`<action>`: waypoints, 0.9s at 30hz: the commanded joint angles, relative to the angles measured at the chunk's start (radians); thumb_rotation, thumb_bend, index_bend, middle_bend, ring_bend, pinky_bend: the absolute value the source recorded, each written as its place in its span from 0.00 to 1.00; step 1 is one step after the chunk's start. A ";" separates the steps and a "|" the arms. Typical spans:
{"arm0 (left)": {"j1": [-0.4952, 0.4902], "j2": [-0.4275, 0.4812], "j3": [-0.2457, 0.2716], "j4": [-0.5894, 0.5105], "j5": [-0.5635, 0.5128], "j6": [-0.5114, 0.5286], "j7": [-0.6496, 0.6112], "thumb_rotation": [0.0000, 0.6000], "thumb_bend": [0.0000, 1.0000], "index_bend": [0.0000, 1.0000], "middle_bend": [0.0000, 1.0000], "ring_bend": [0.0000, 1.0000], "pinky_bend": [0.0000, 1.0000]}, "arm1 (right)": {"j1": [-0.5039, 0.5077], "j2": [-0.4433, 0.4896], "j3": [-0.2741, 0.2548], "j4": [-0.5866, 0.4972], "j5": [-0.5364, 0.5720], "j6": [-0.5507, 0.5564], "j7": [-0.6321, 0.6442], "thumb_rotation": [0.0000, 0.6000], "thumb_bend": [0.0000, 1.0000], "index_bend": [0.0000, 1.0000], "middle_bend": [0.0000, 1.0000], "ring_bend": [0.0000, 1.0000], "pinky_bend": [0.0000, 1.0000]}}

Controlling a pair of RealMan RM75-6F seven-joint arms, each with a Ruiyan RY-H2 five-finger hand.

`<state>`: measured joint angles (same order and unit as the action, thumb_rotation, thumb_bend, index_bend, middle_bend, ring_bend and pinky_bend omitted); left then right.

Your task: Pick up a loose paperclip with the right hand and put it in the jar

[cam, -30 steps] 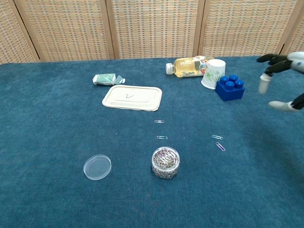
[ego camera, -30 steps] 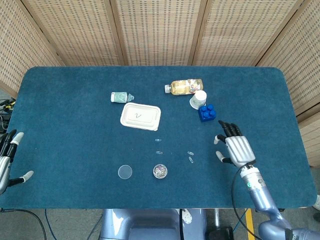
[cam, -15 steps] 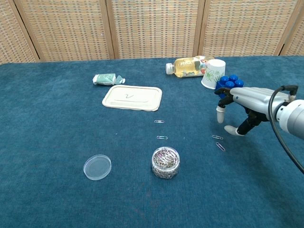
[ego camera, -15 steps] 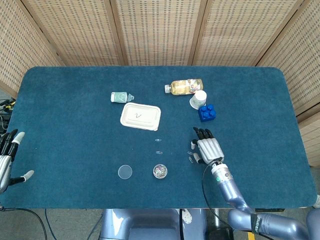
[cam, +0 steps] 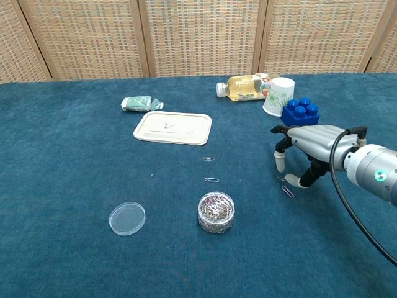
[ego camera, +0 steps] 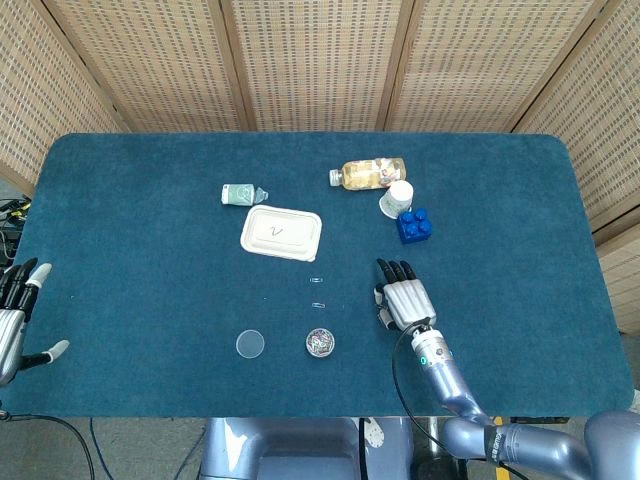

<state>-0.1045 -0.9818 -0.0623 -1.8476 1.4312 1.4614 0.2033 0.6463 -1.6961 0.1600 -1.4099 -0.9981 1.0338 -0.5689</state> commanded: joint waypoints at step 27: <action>-0.004 0.005 -0.002 0.001 -0.007 -0.003 -0.014 1.00 0.00 0.00 0.00 0.00 0.00 | 0.010 -0.103 -0.022 0.166 -0.057 -0.006 0.007 1.00 0.40 0.49 0.00 0.00 0.00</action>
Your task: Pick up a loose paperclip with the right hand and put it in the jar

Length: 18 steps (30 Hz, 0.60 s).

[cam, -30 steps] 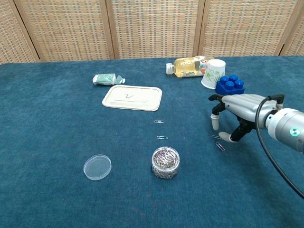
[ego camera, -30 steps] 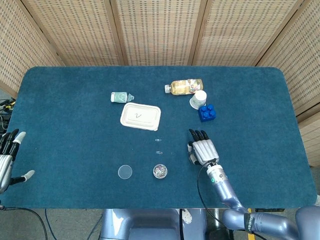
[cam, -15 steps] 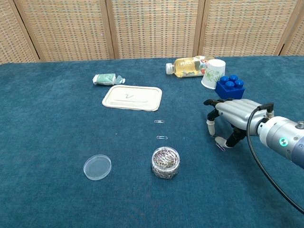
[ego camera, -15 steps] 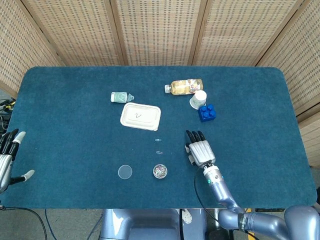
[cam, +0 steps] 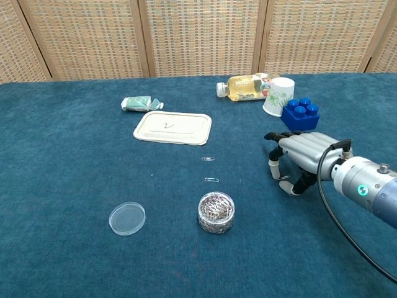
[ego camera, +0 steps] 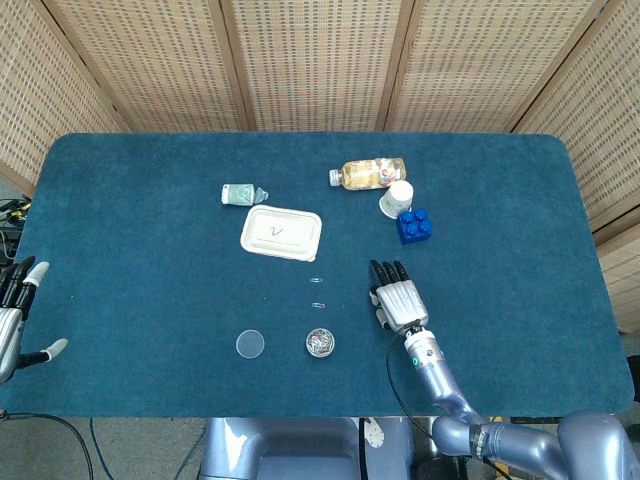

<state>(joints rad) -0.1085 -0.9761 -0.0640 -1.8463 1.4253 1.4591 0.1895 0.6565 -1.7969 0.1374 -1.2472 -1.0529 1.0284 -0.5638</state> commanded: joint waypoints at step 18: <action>-0.004 -0.005 0.003 -0.003 -0.002 -0.005 0.014 1.00 0.00 0.00 0.00 0.00 0.00 | -0.013 0.005 0.001 0.052 -0.064 0.024 0.036 1.00 0.53 0.66 0.01 0.00 0.00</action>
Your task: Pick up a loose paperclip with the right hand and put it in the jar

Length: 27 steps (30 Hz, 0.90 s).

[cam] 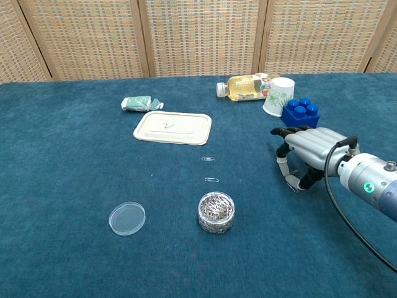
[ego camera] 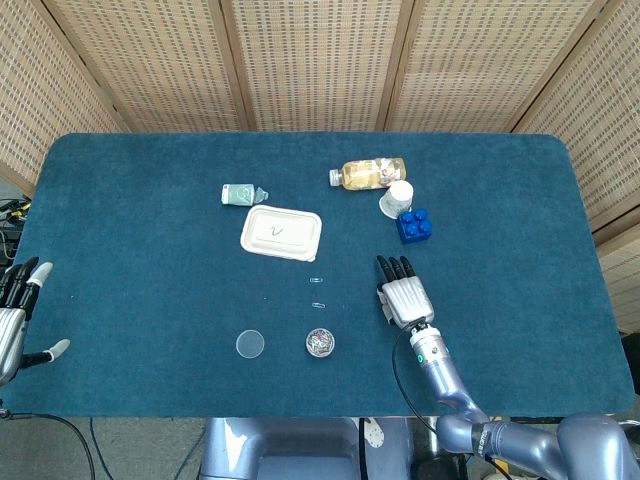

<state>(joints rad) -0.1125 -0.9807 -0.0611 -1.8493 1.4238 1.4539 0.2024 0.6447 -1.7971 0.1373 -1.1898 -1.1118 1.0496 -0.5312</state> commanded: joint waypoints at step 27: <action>0.001 0.002 0.001 -0.001 0.004 0.005 -0.004 1.00 0.00 0.00 0.00 0.00 0.00 | 0.108 0.246 -0.057 -0.442 -0.314 -0.121 0.125 1.00 0.53 0.67 0.04 0.00 0.00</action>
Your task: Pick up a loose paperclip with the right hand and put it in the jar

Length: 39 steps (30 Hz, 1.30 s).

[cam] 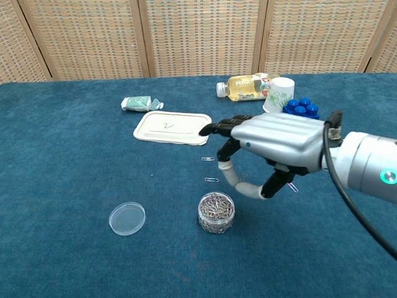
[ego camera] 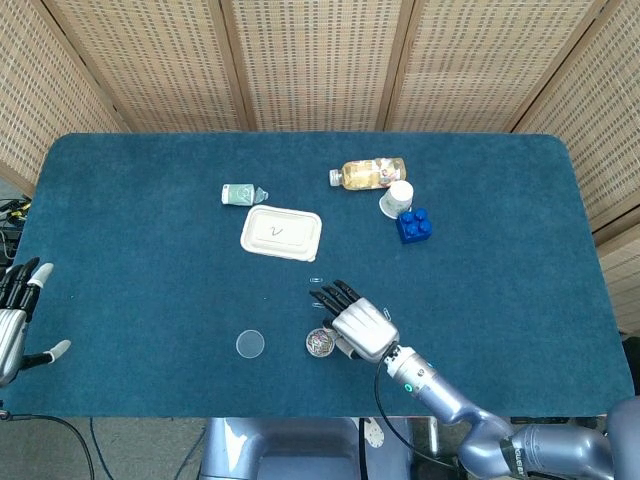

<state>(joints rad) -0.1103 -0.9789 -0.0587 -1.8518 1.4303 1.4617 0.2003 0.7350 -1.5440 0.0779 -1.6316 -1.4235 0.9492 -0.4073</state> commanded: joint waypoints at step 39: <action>-0.006 0.010 -0.005 0.004 -0.010 -0.009 -0.027 1.00 0.00 0.00 0.00 0.00 0.00 | 0.075 -0.165 0.041 0.061 0.212 -0.024 -0.200 1.00 0.19 0.39 0.04 0.00 0.00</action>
<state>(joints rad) -0.1159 -0.9691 -0.0638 -1.8475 1.4201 1.4531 0.1728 0.8110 -1.7122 0.1198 -1.5666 -1.2090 0.9219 -0.6076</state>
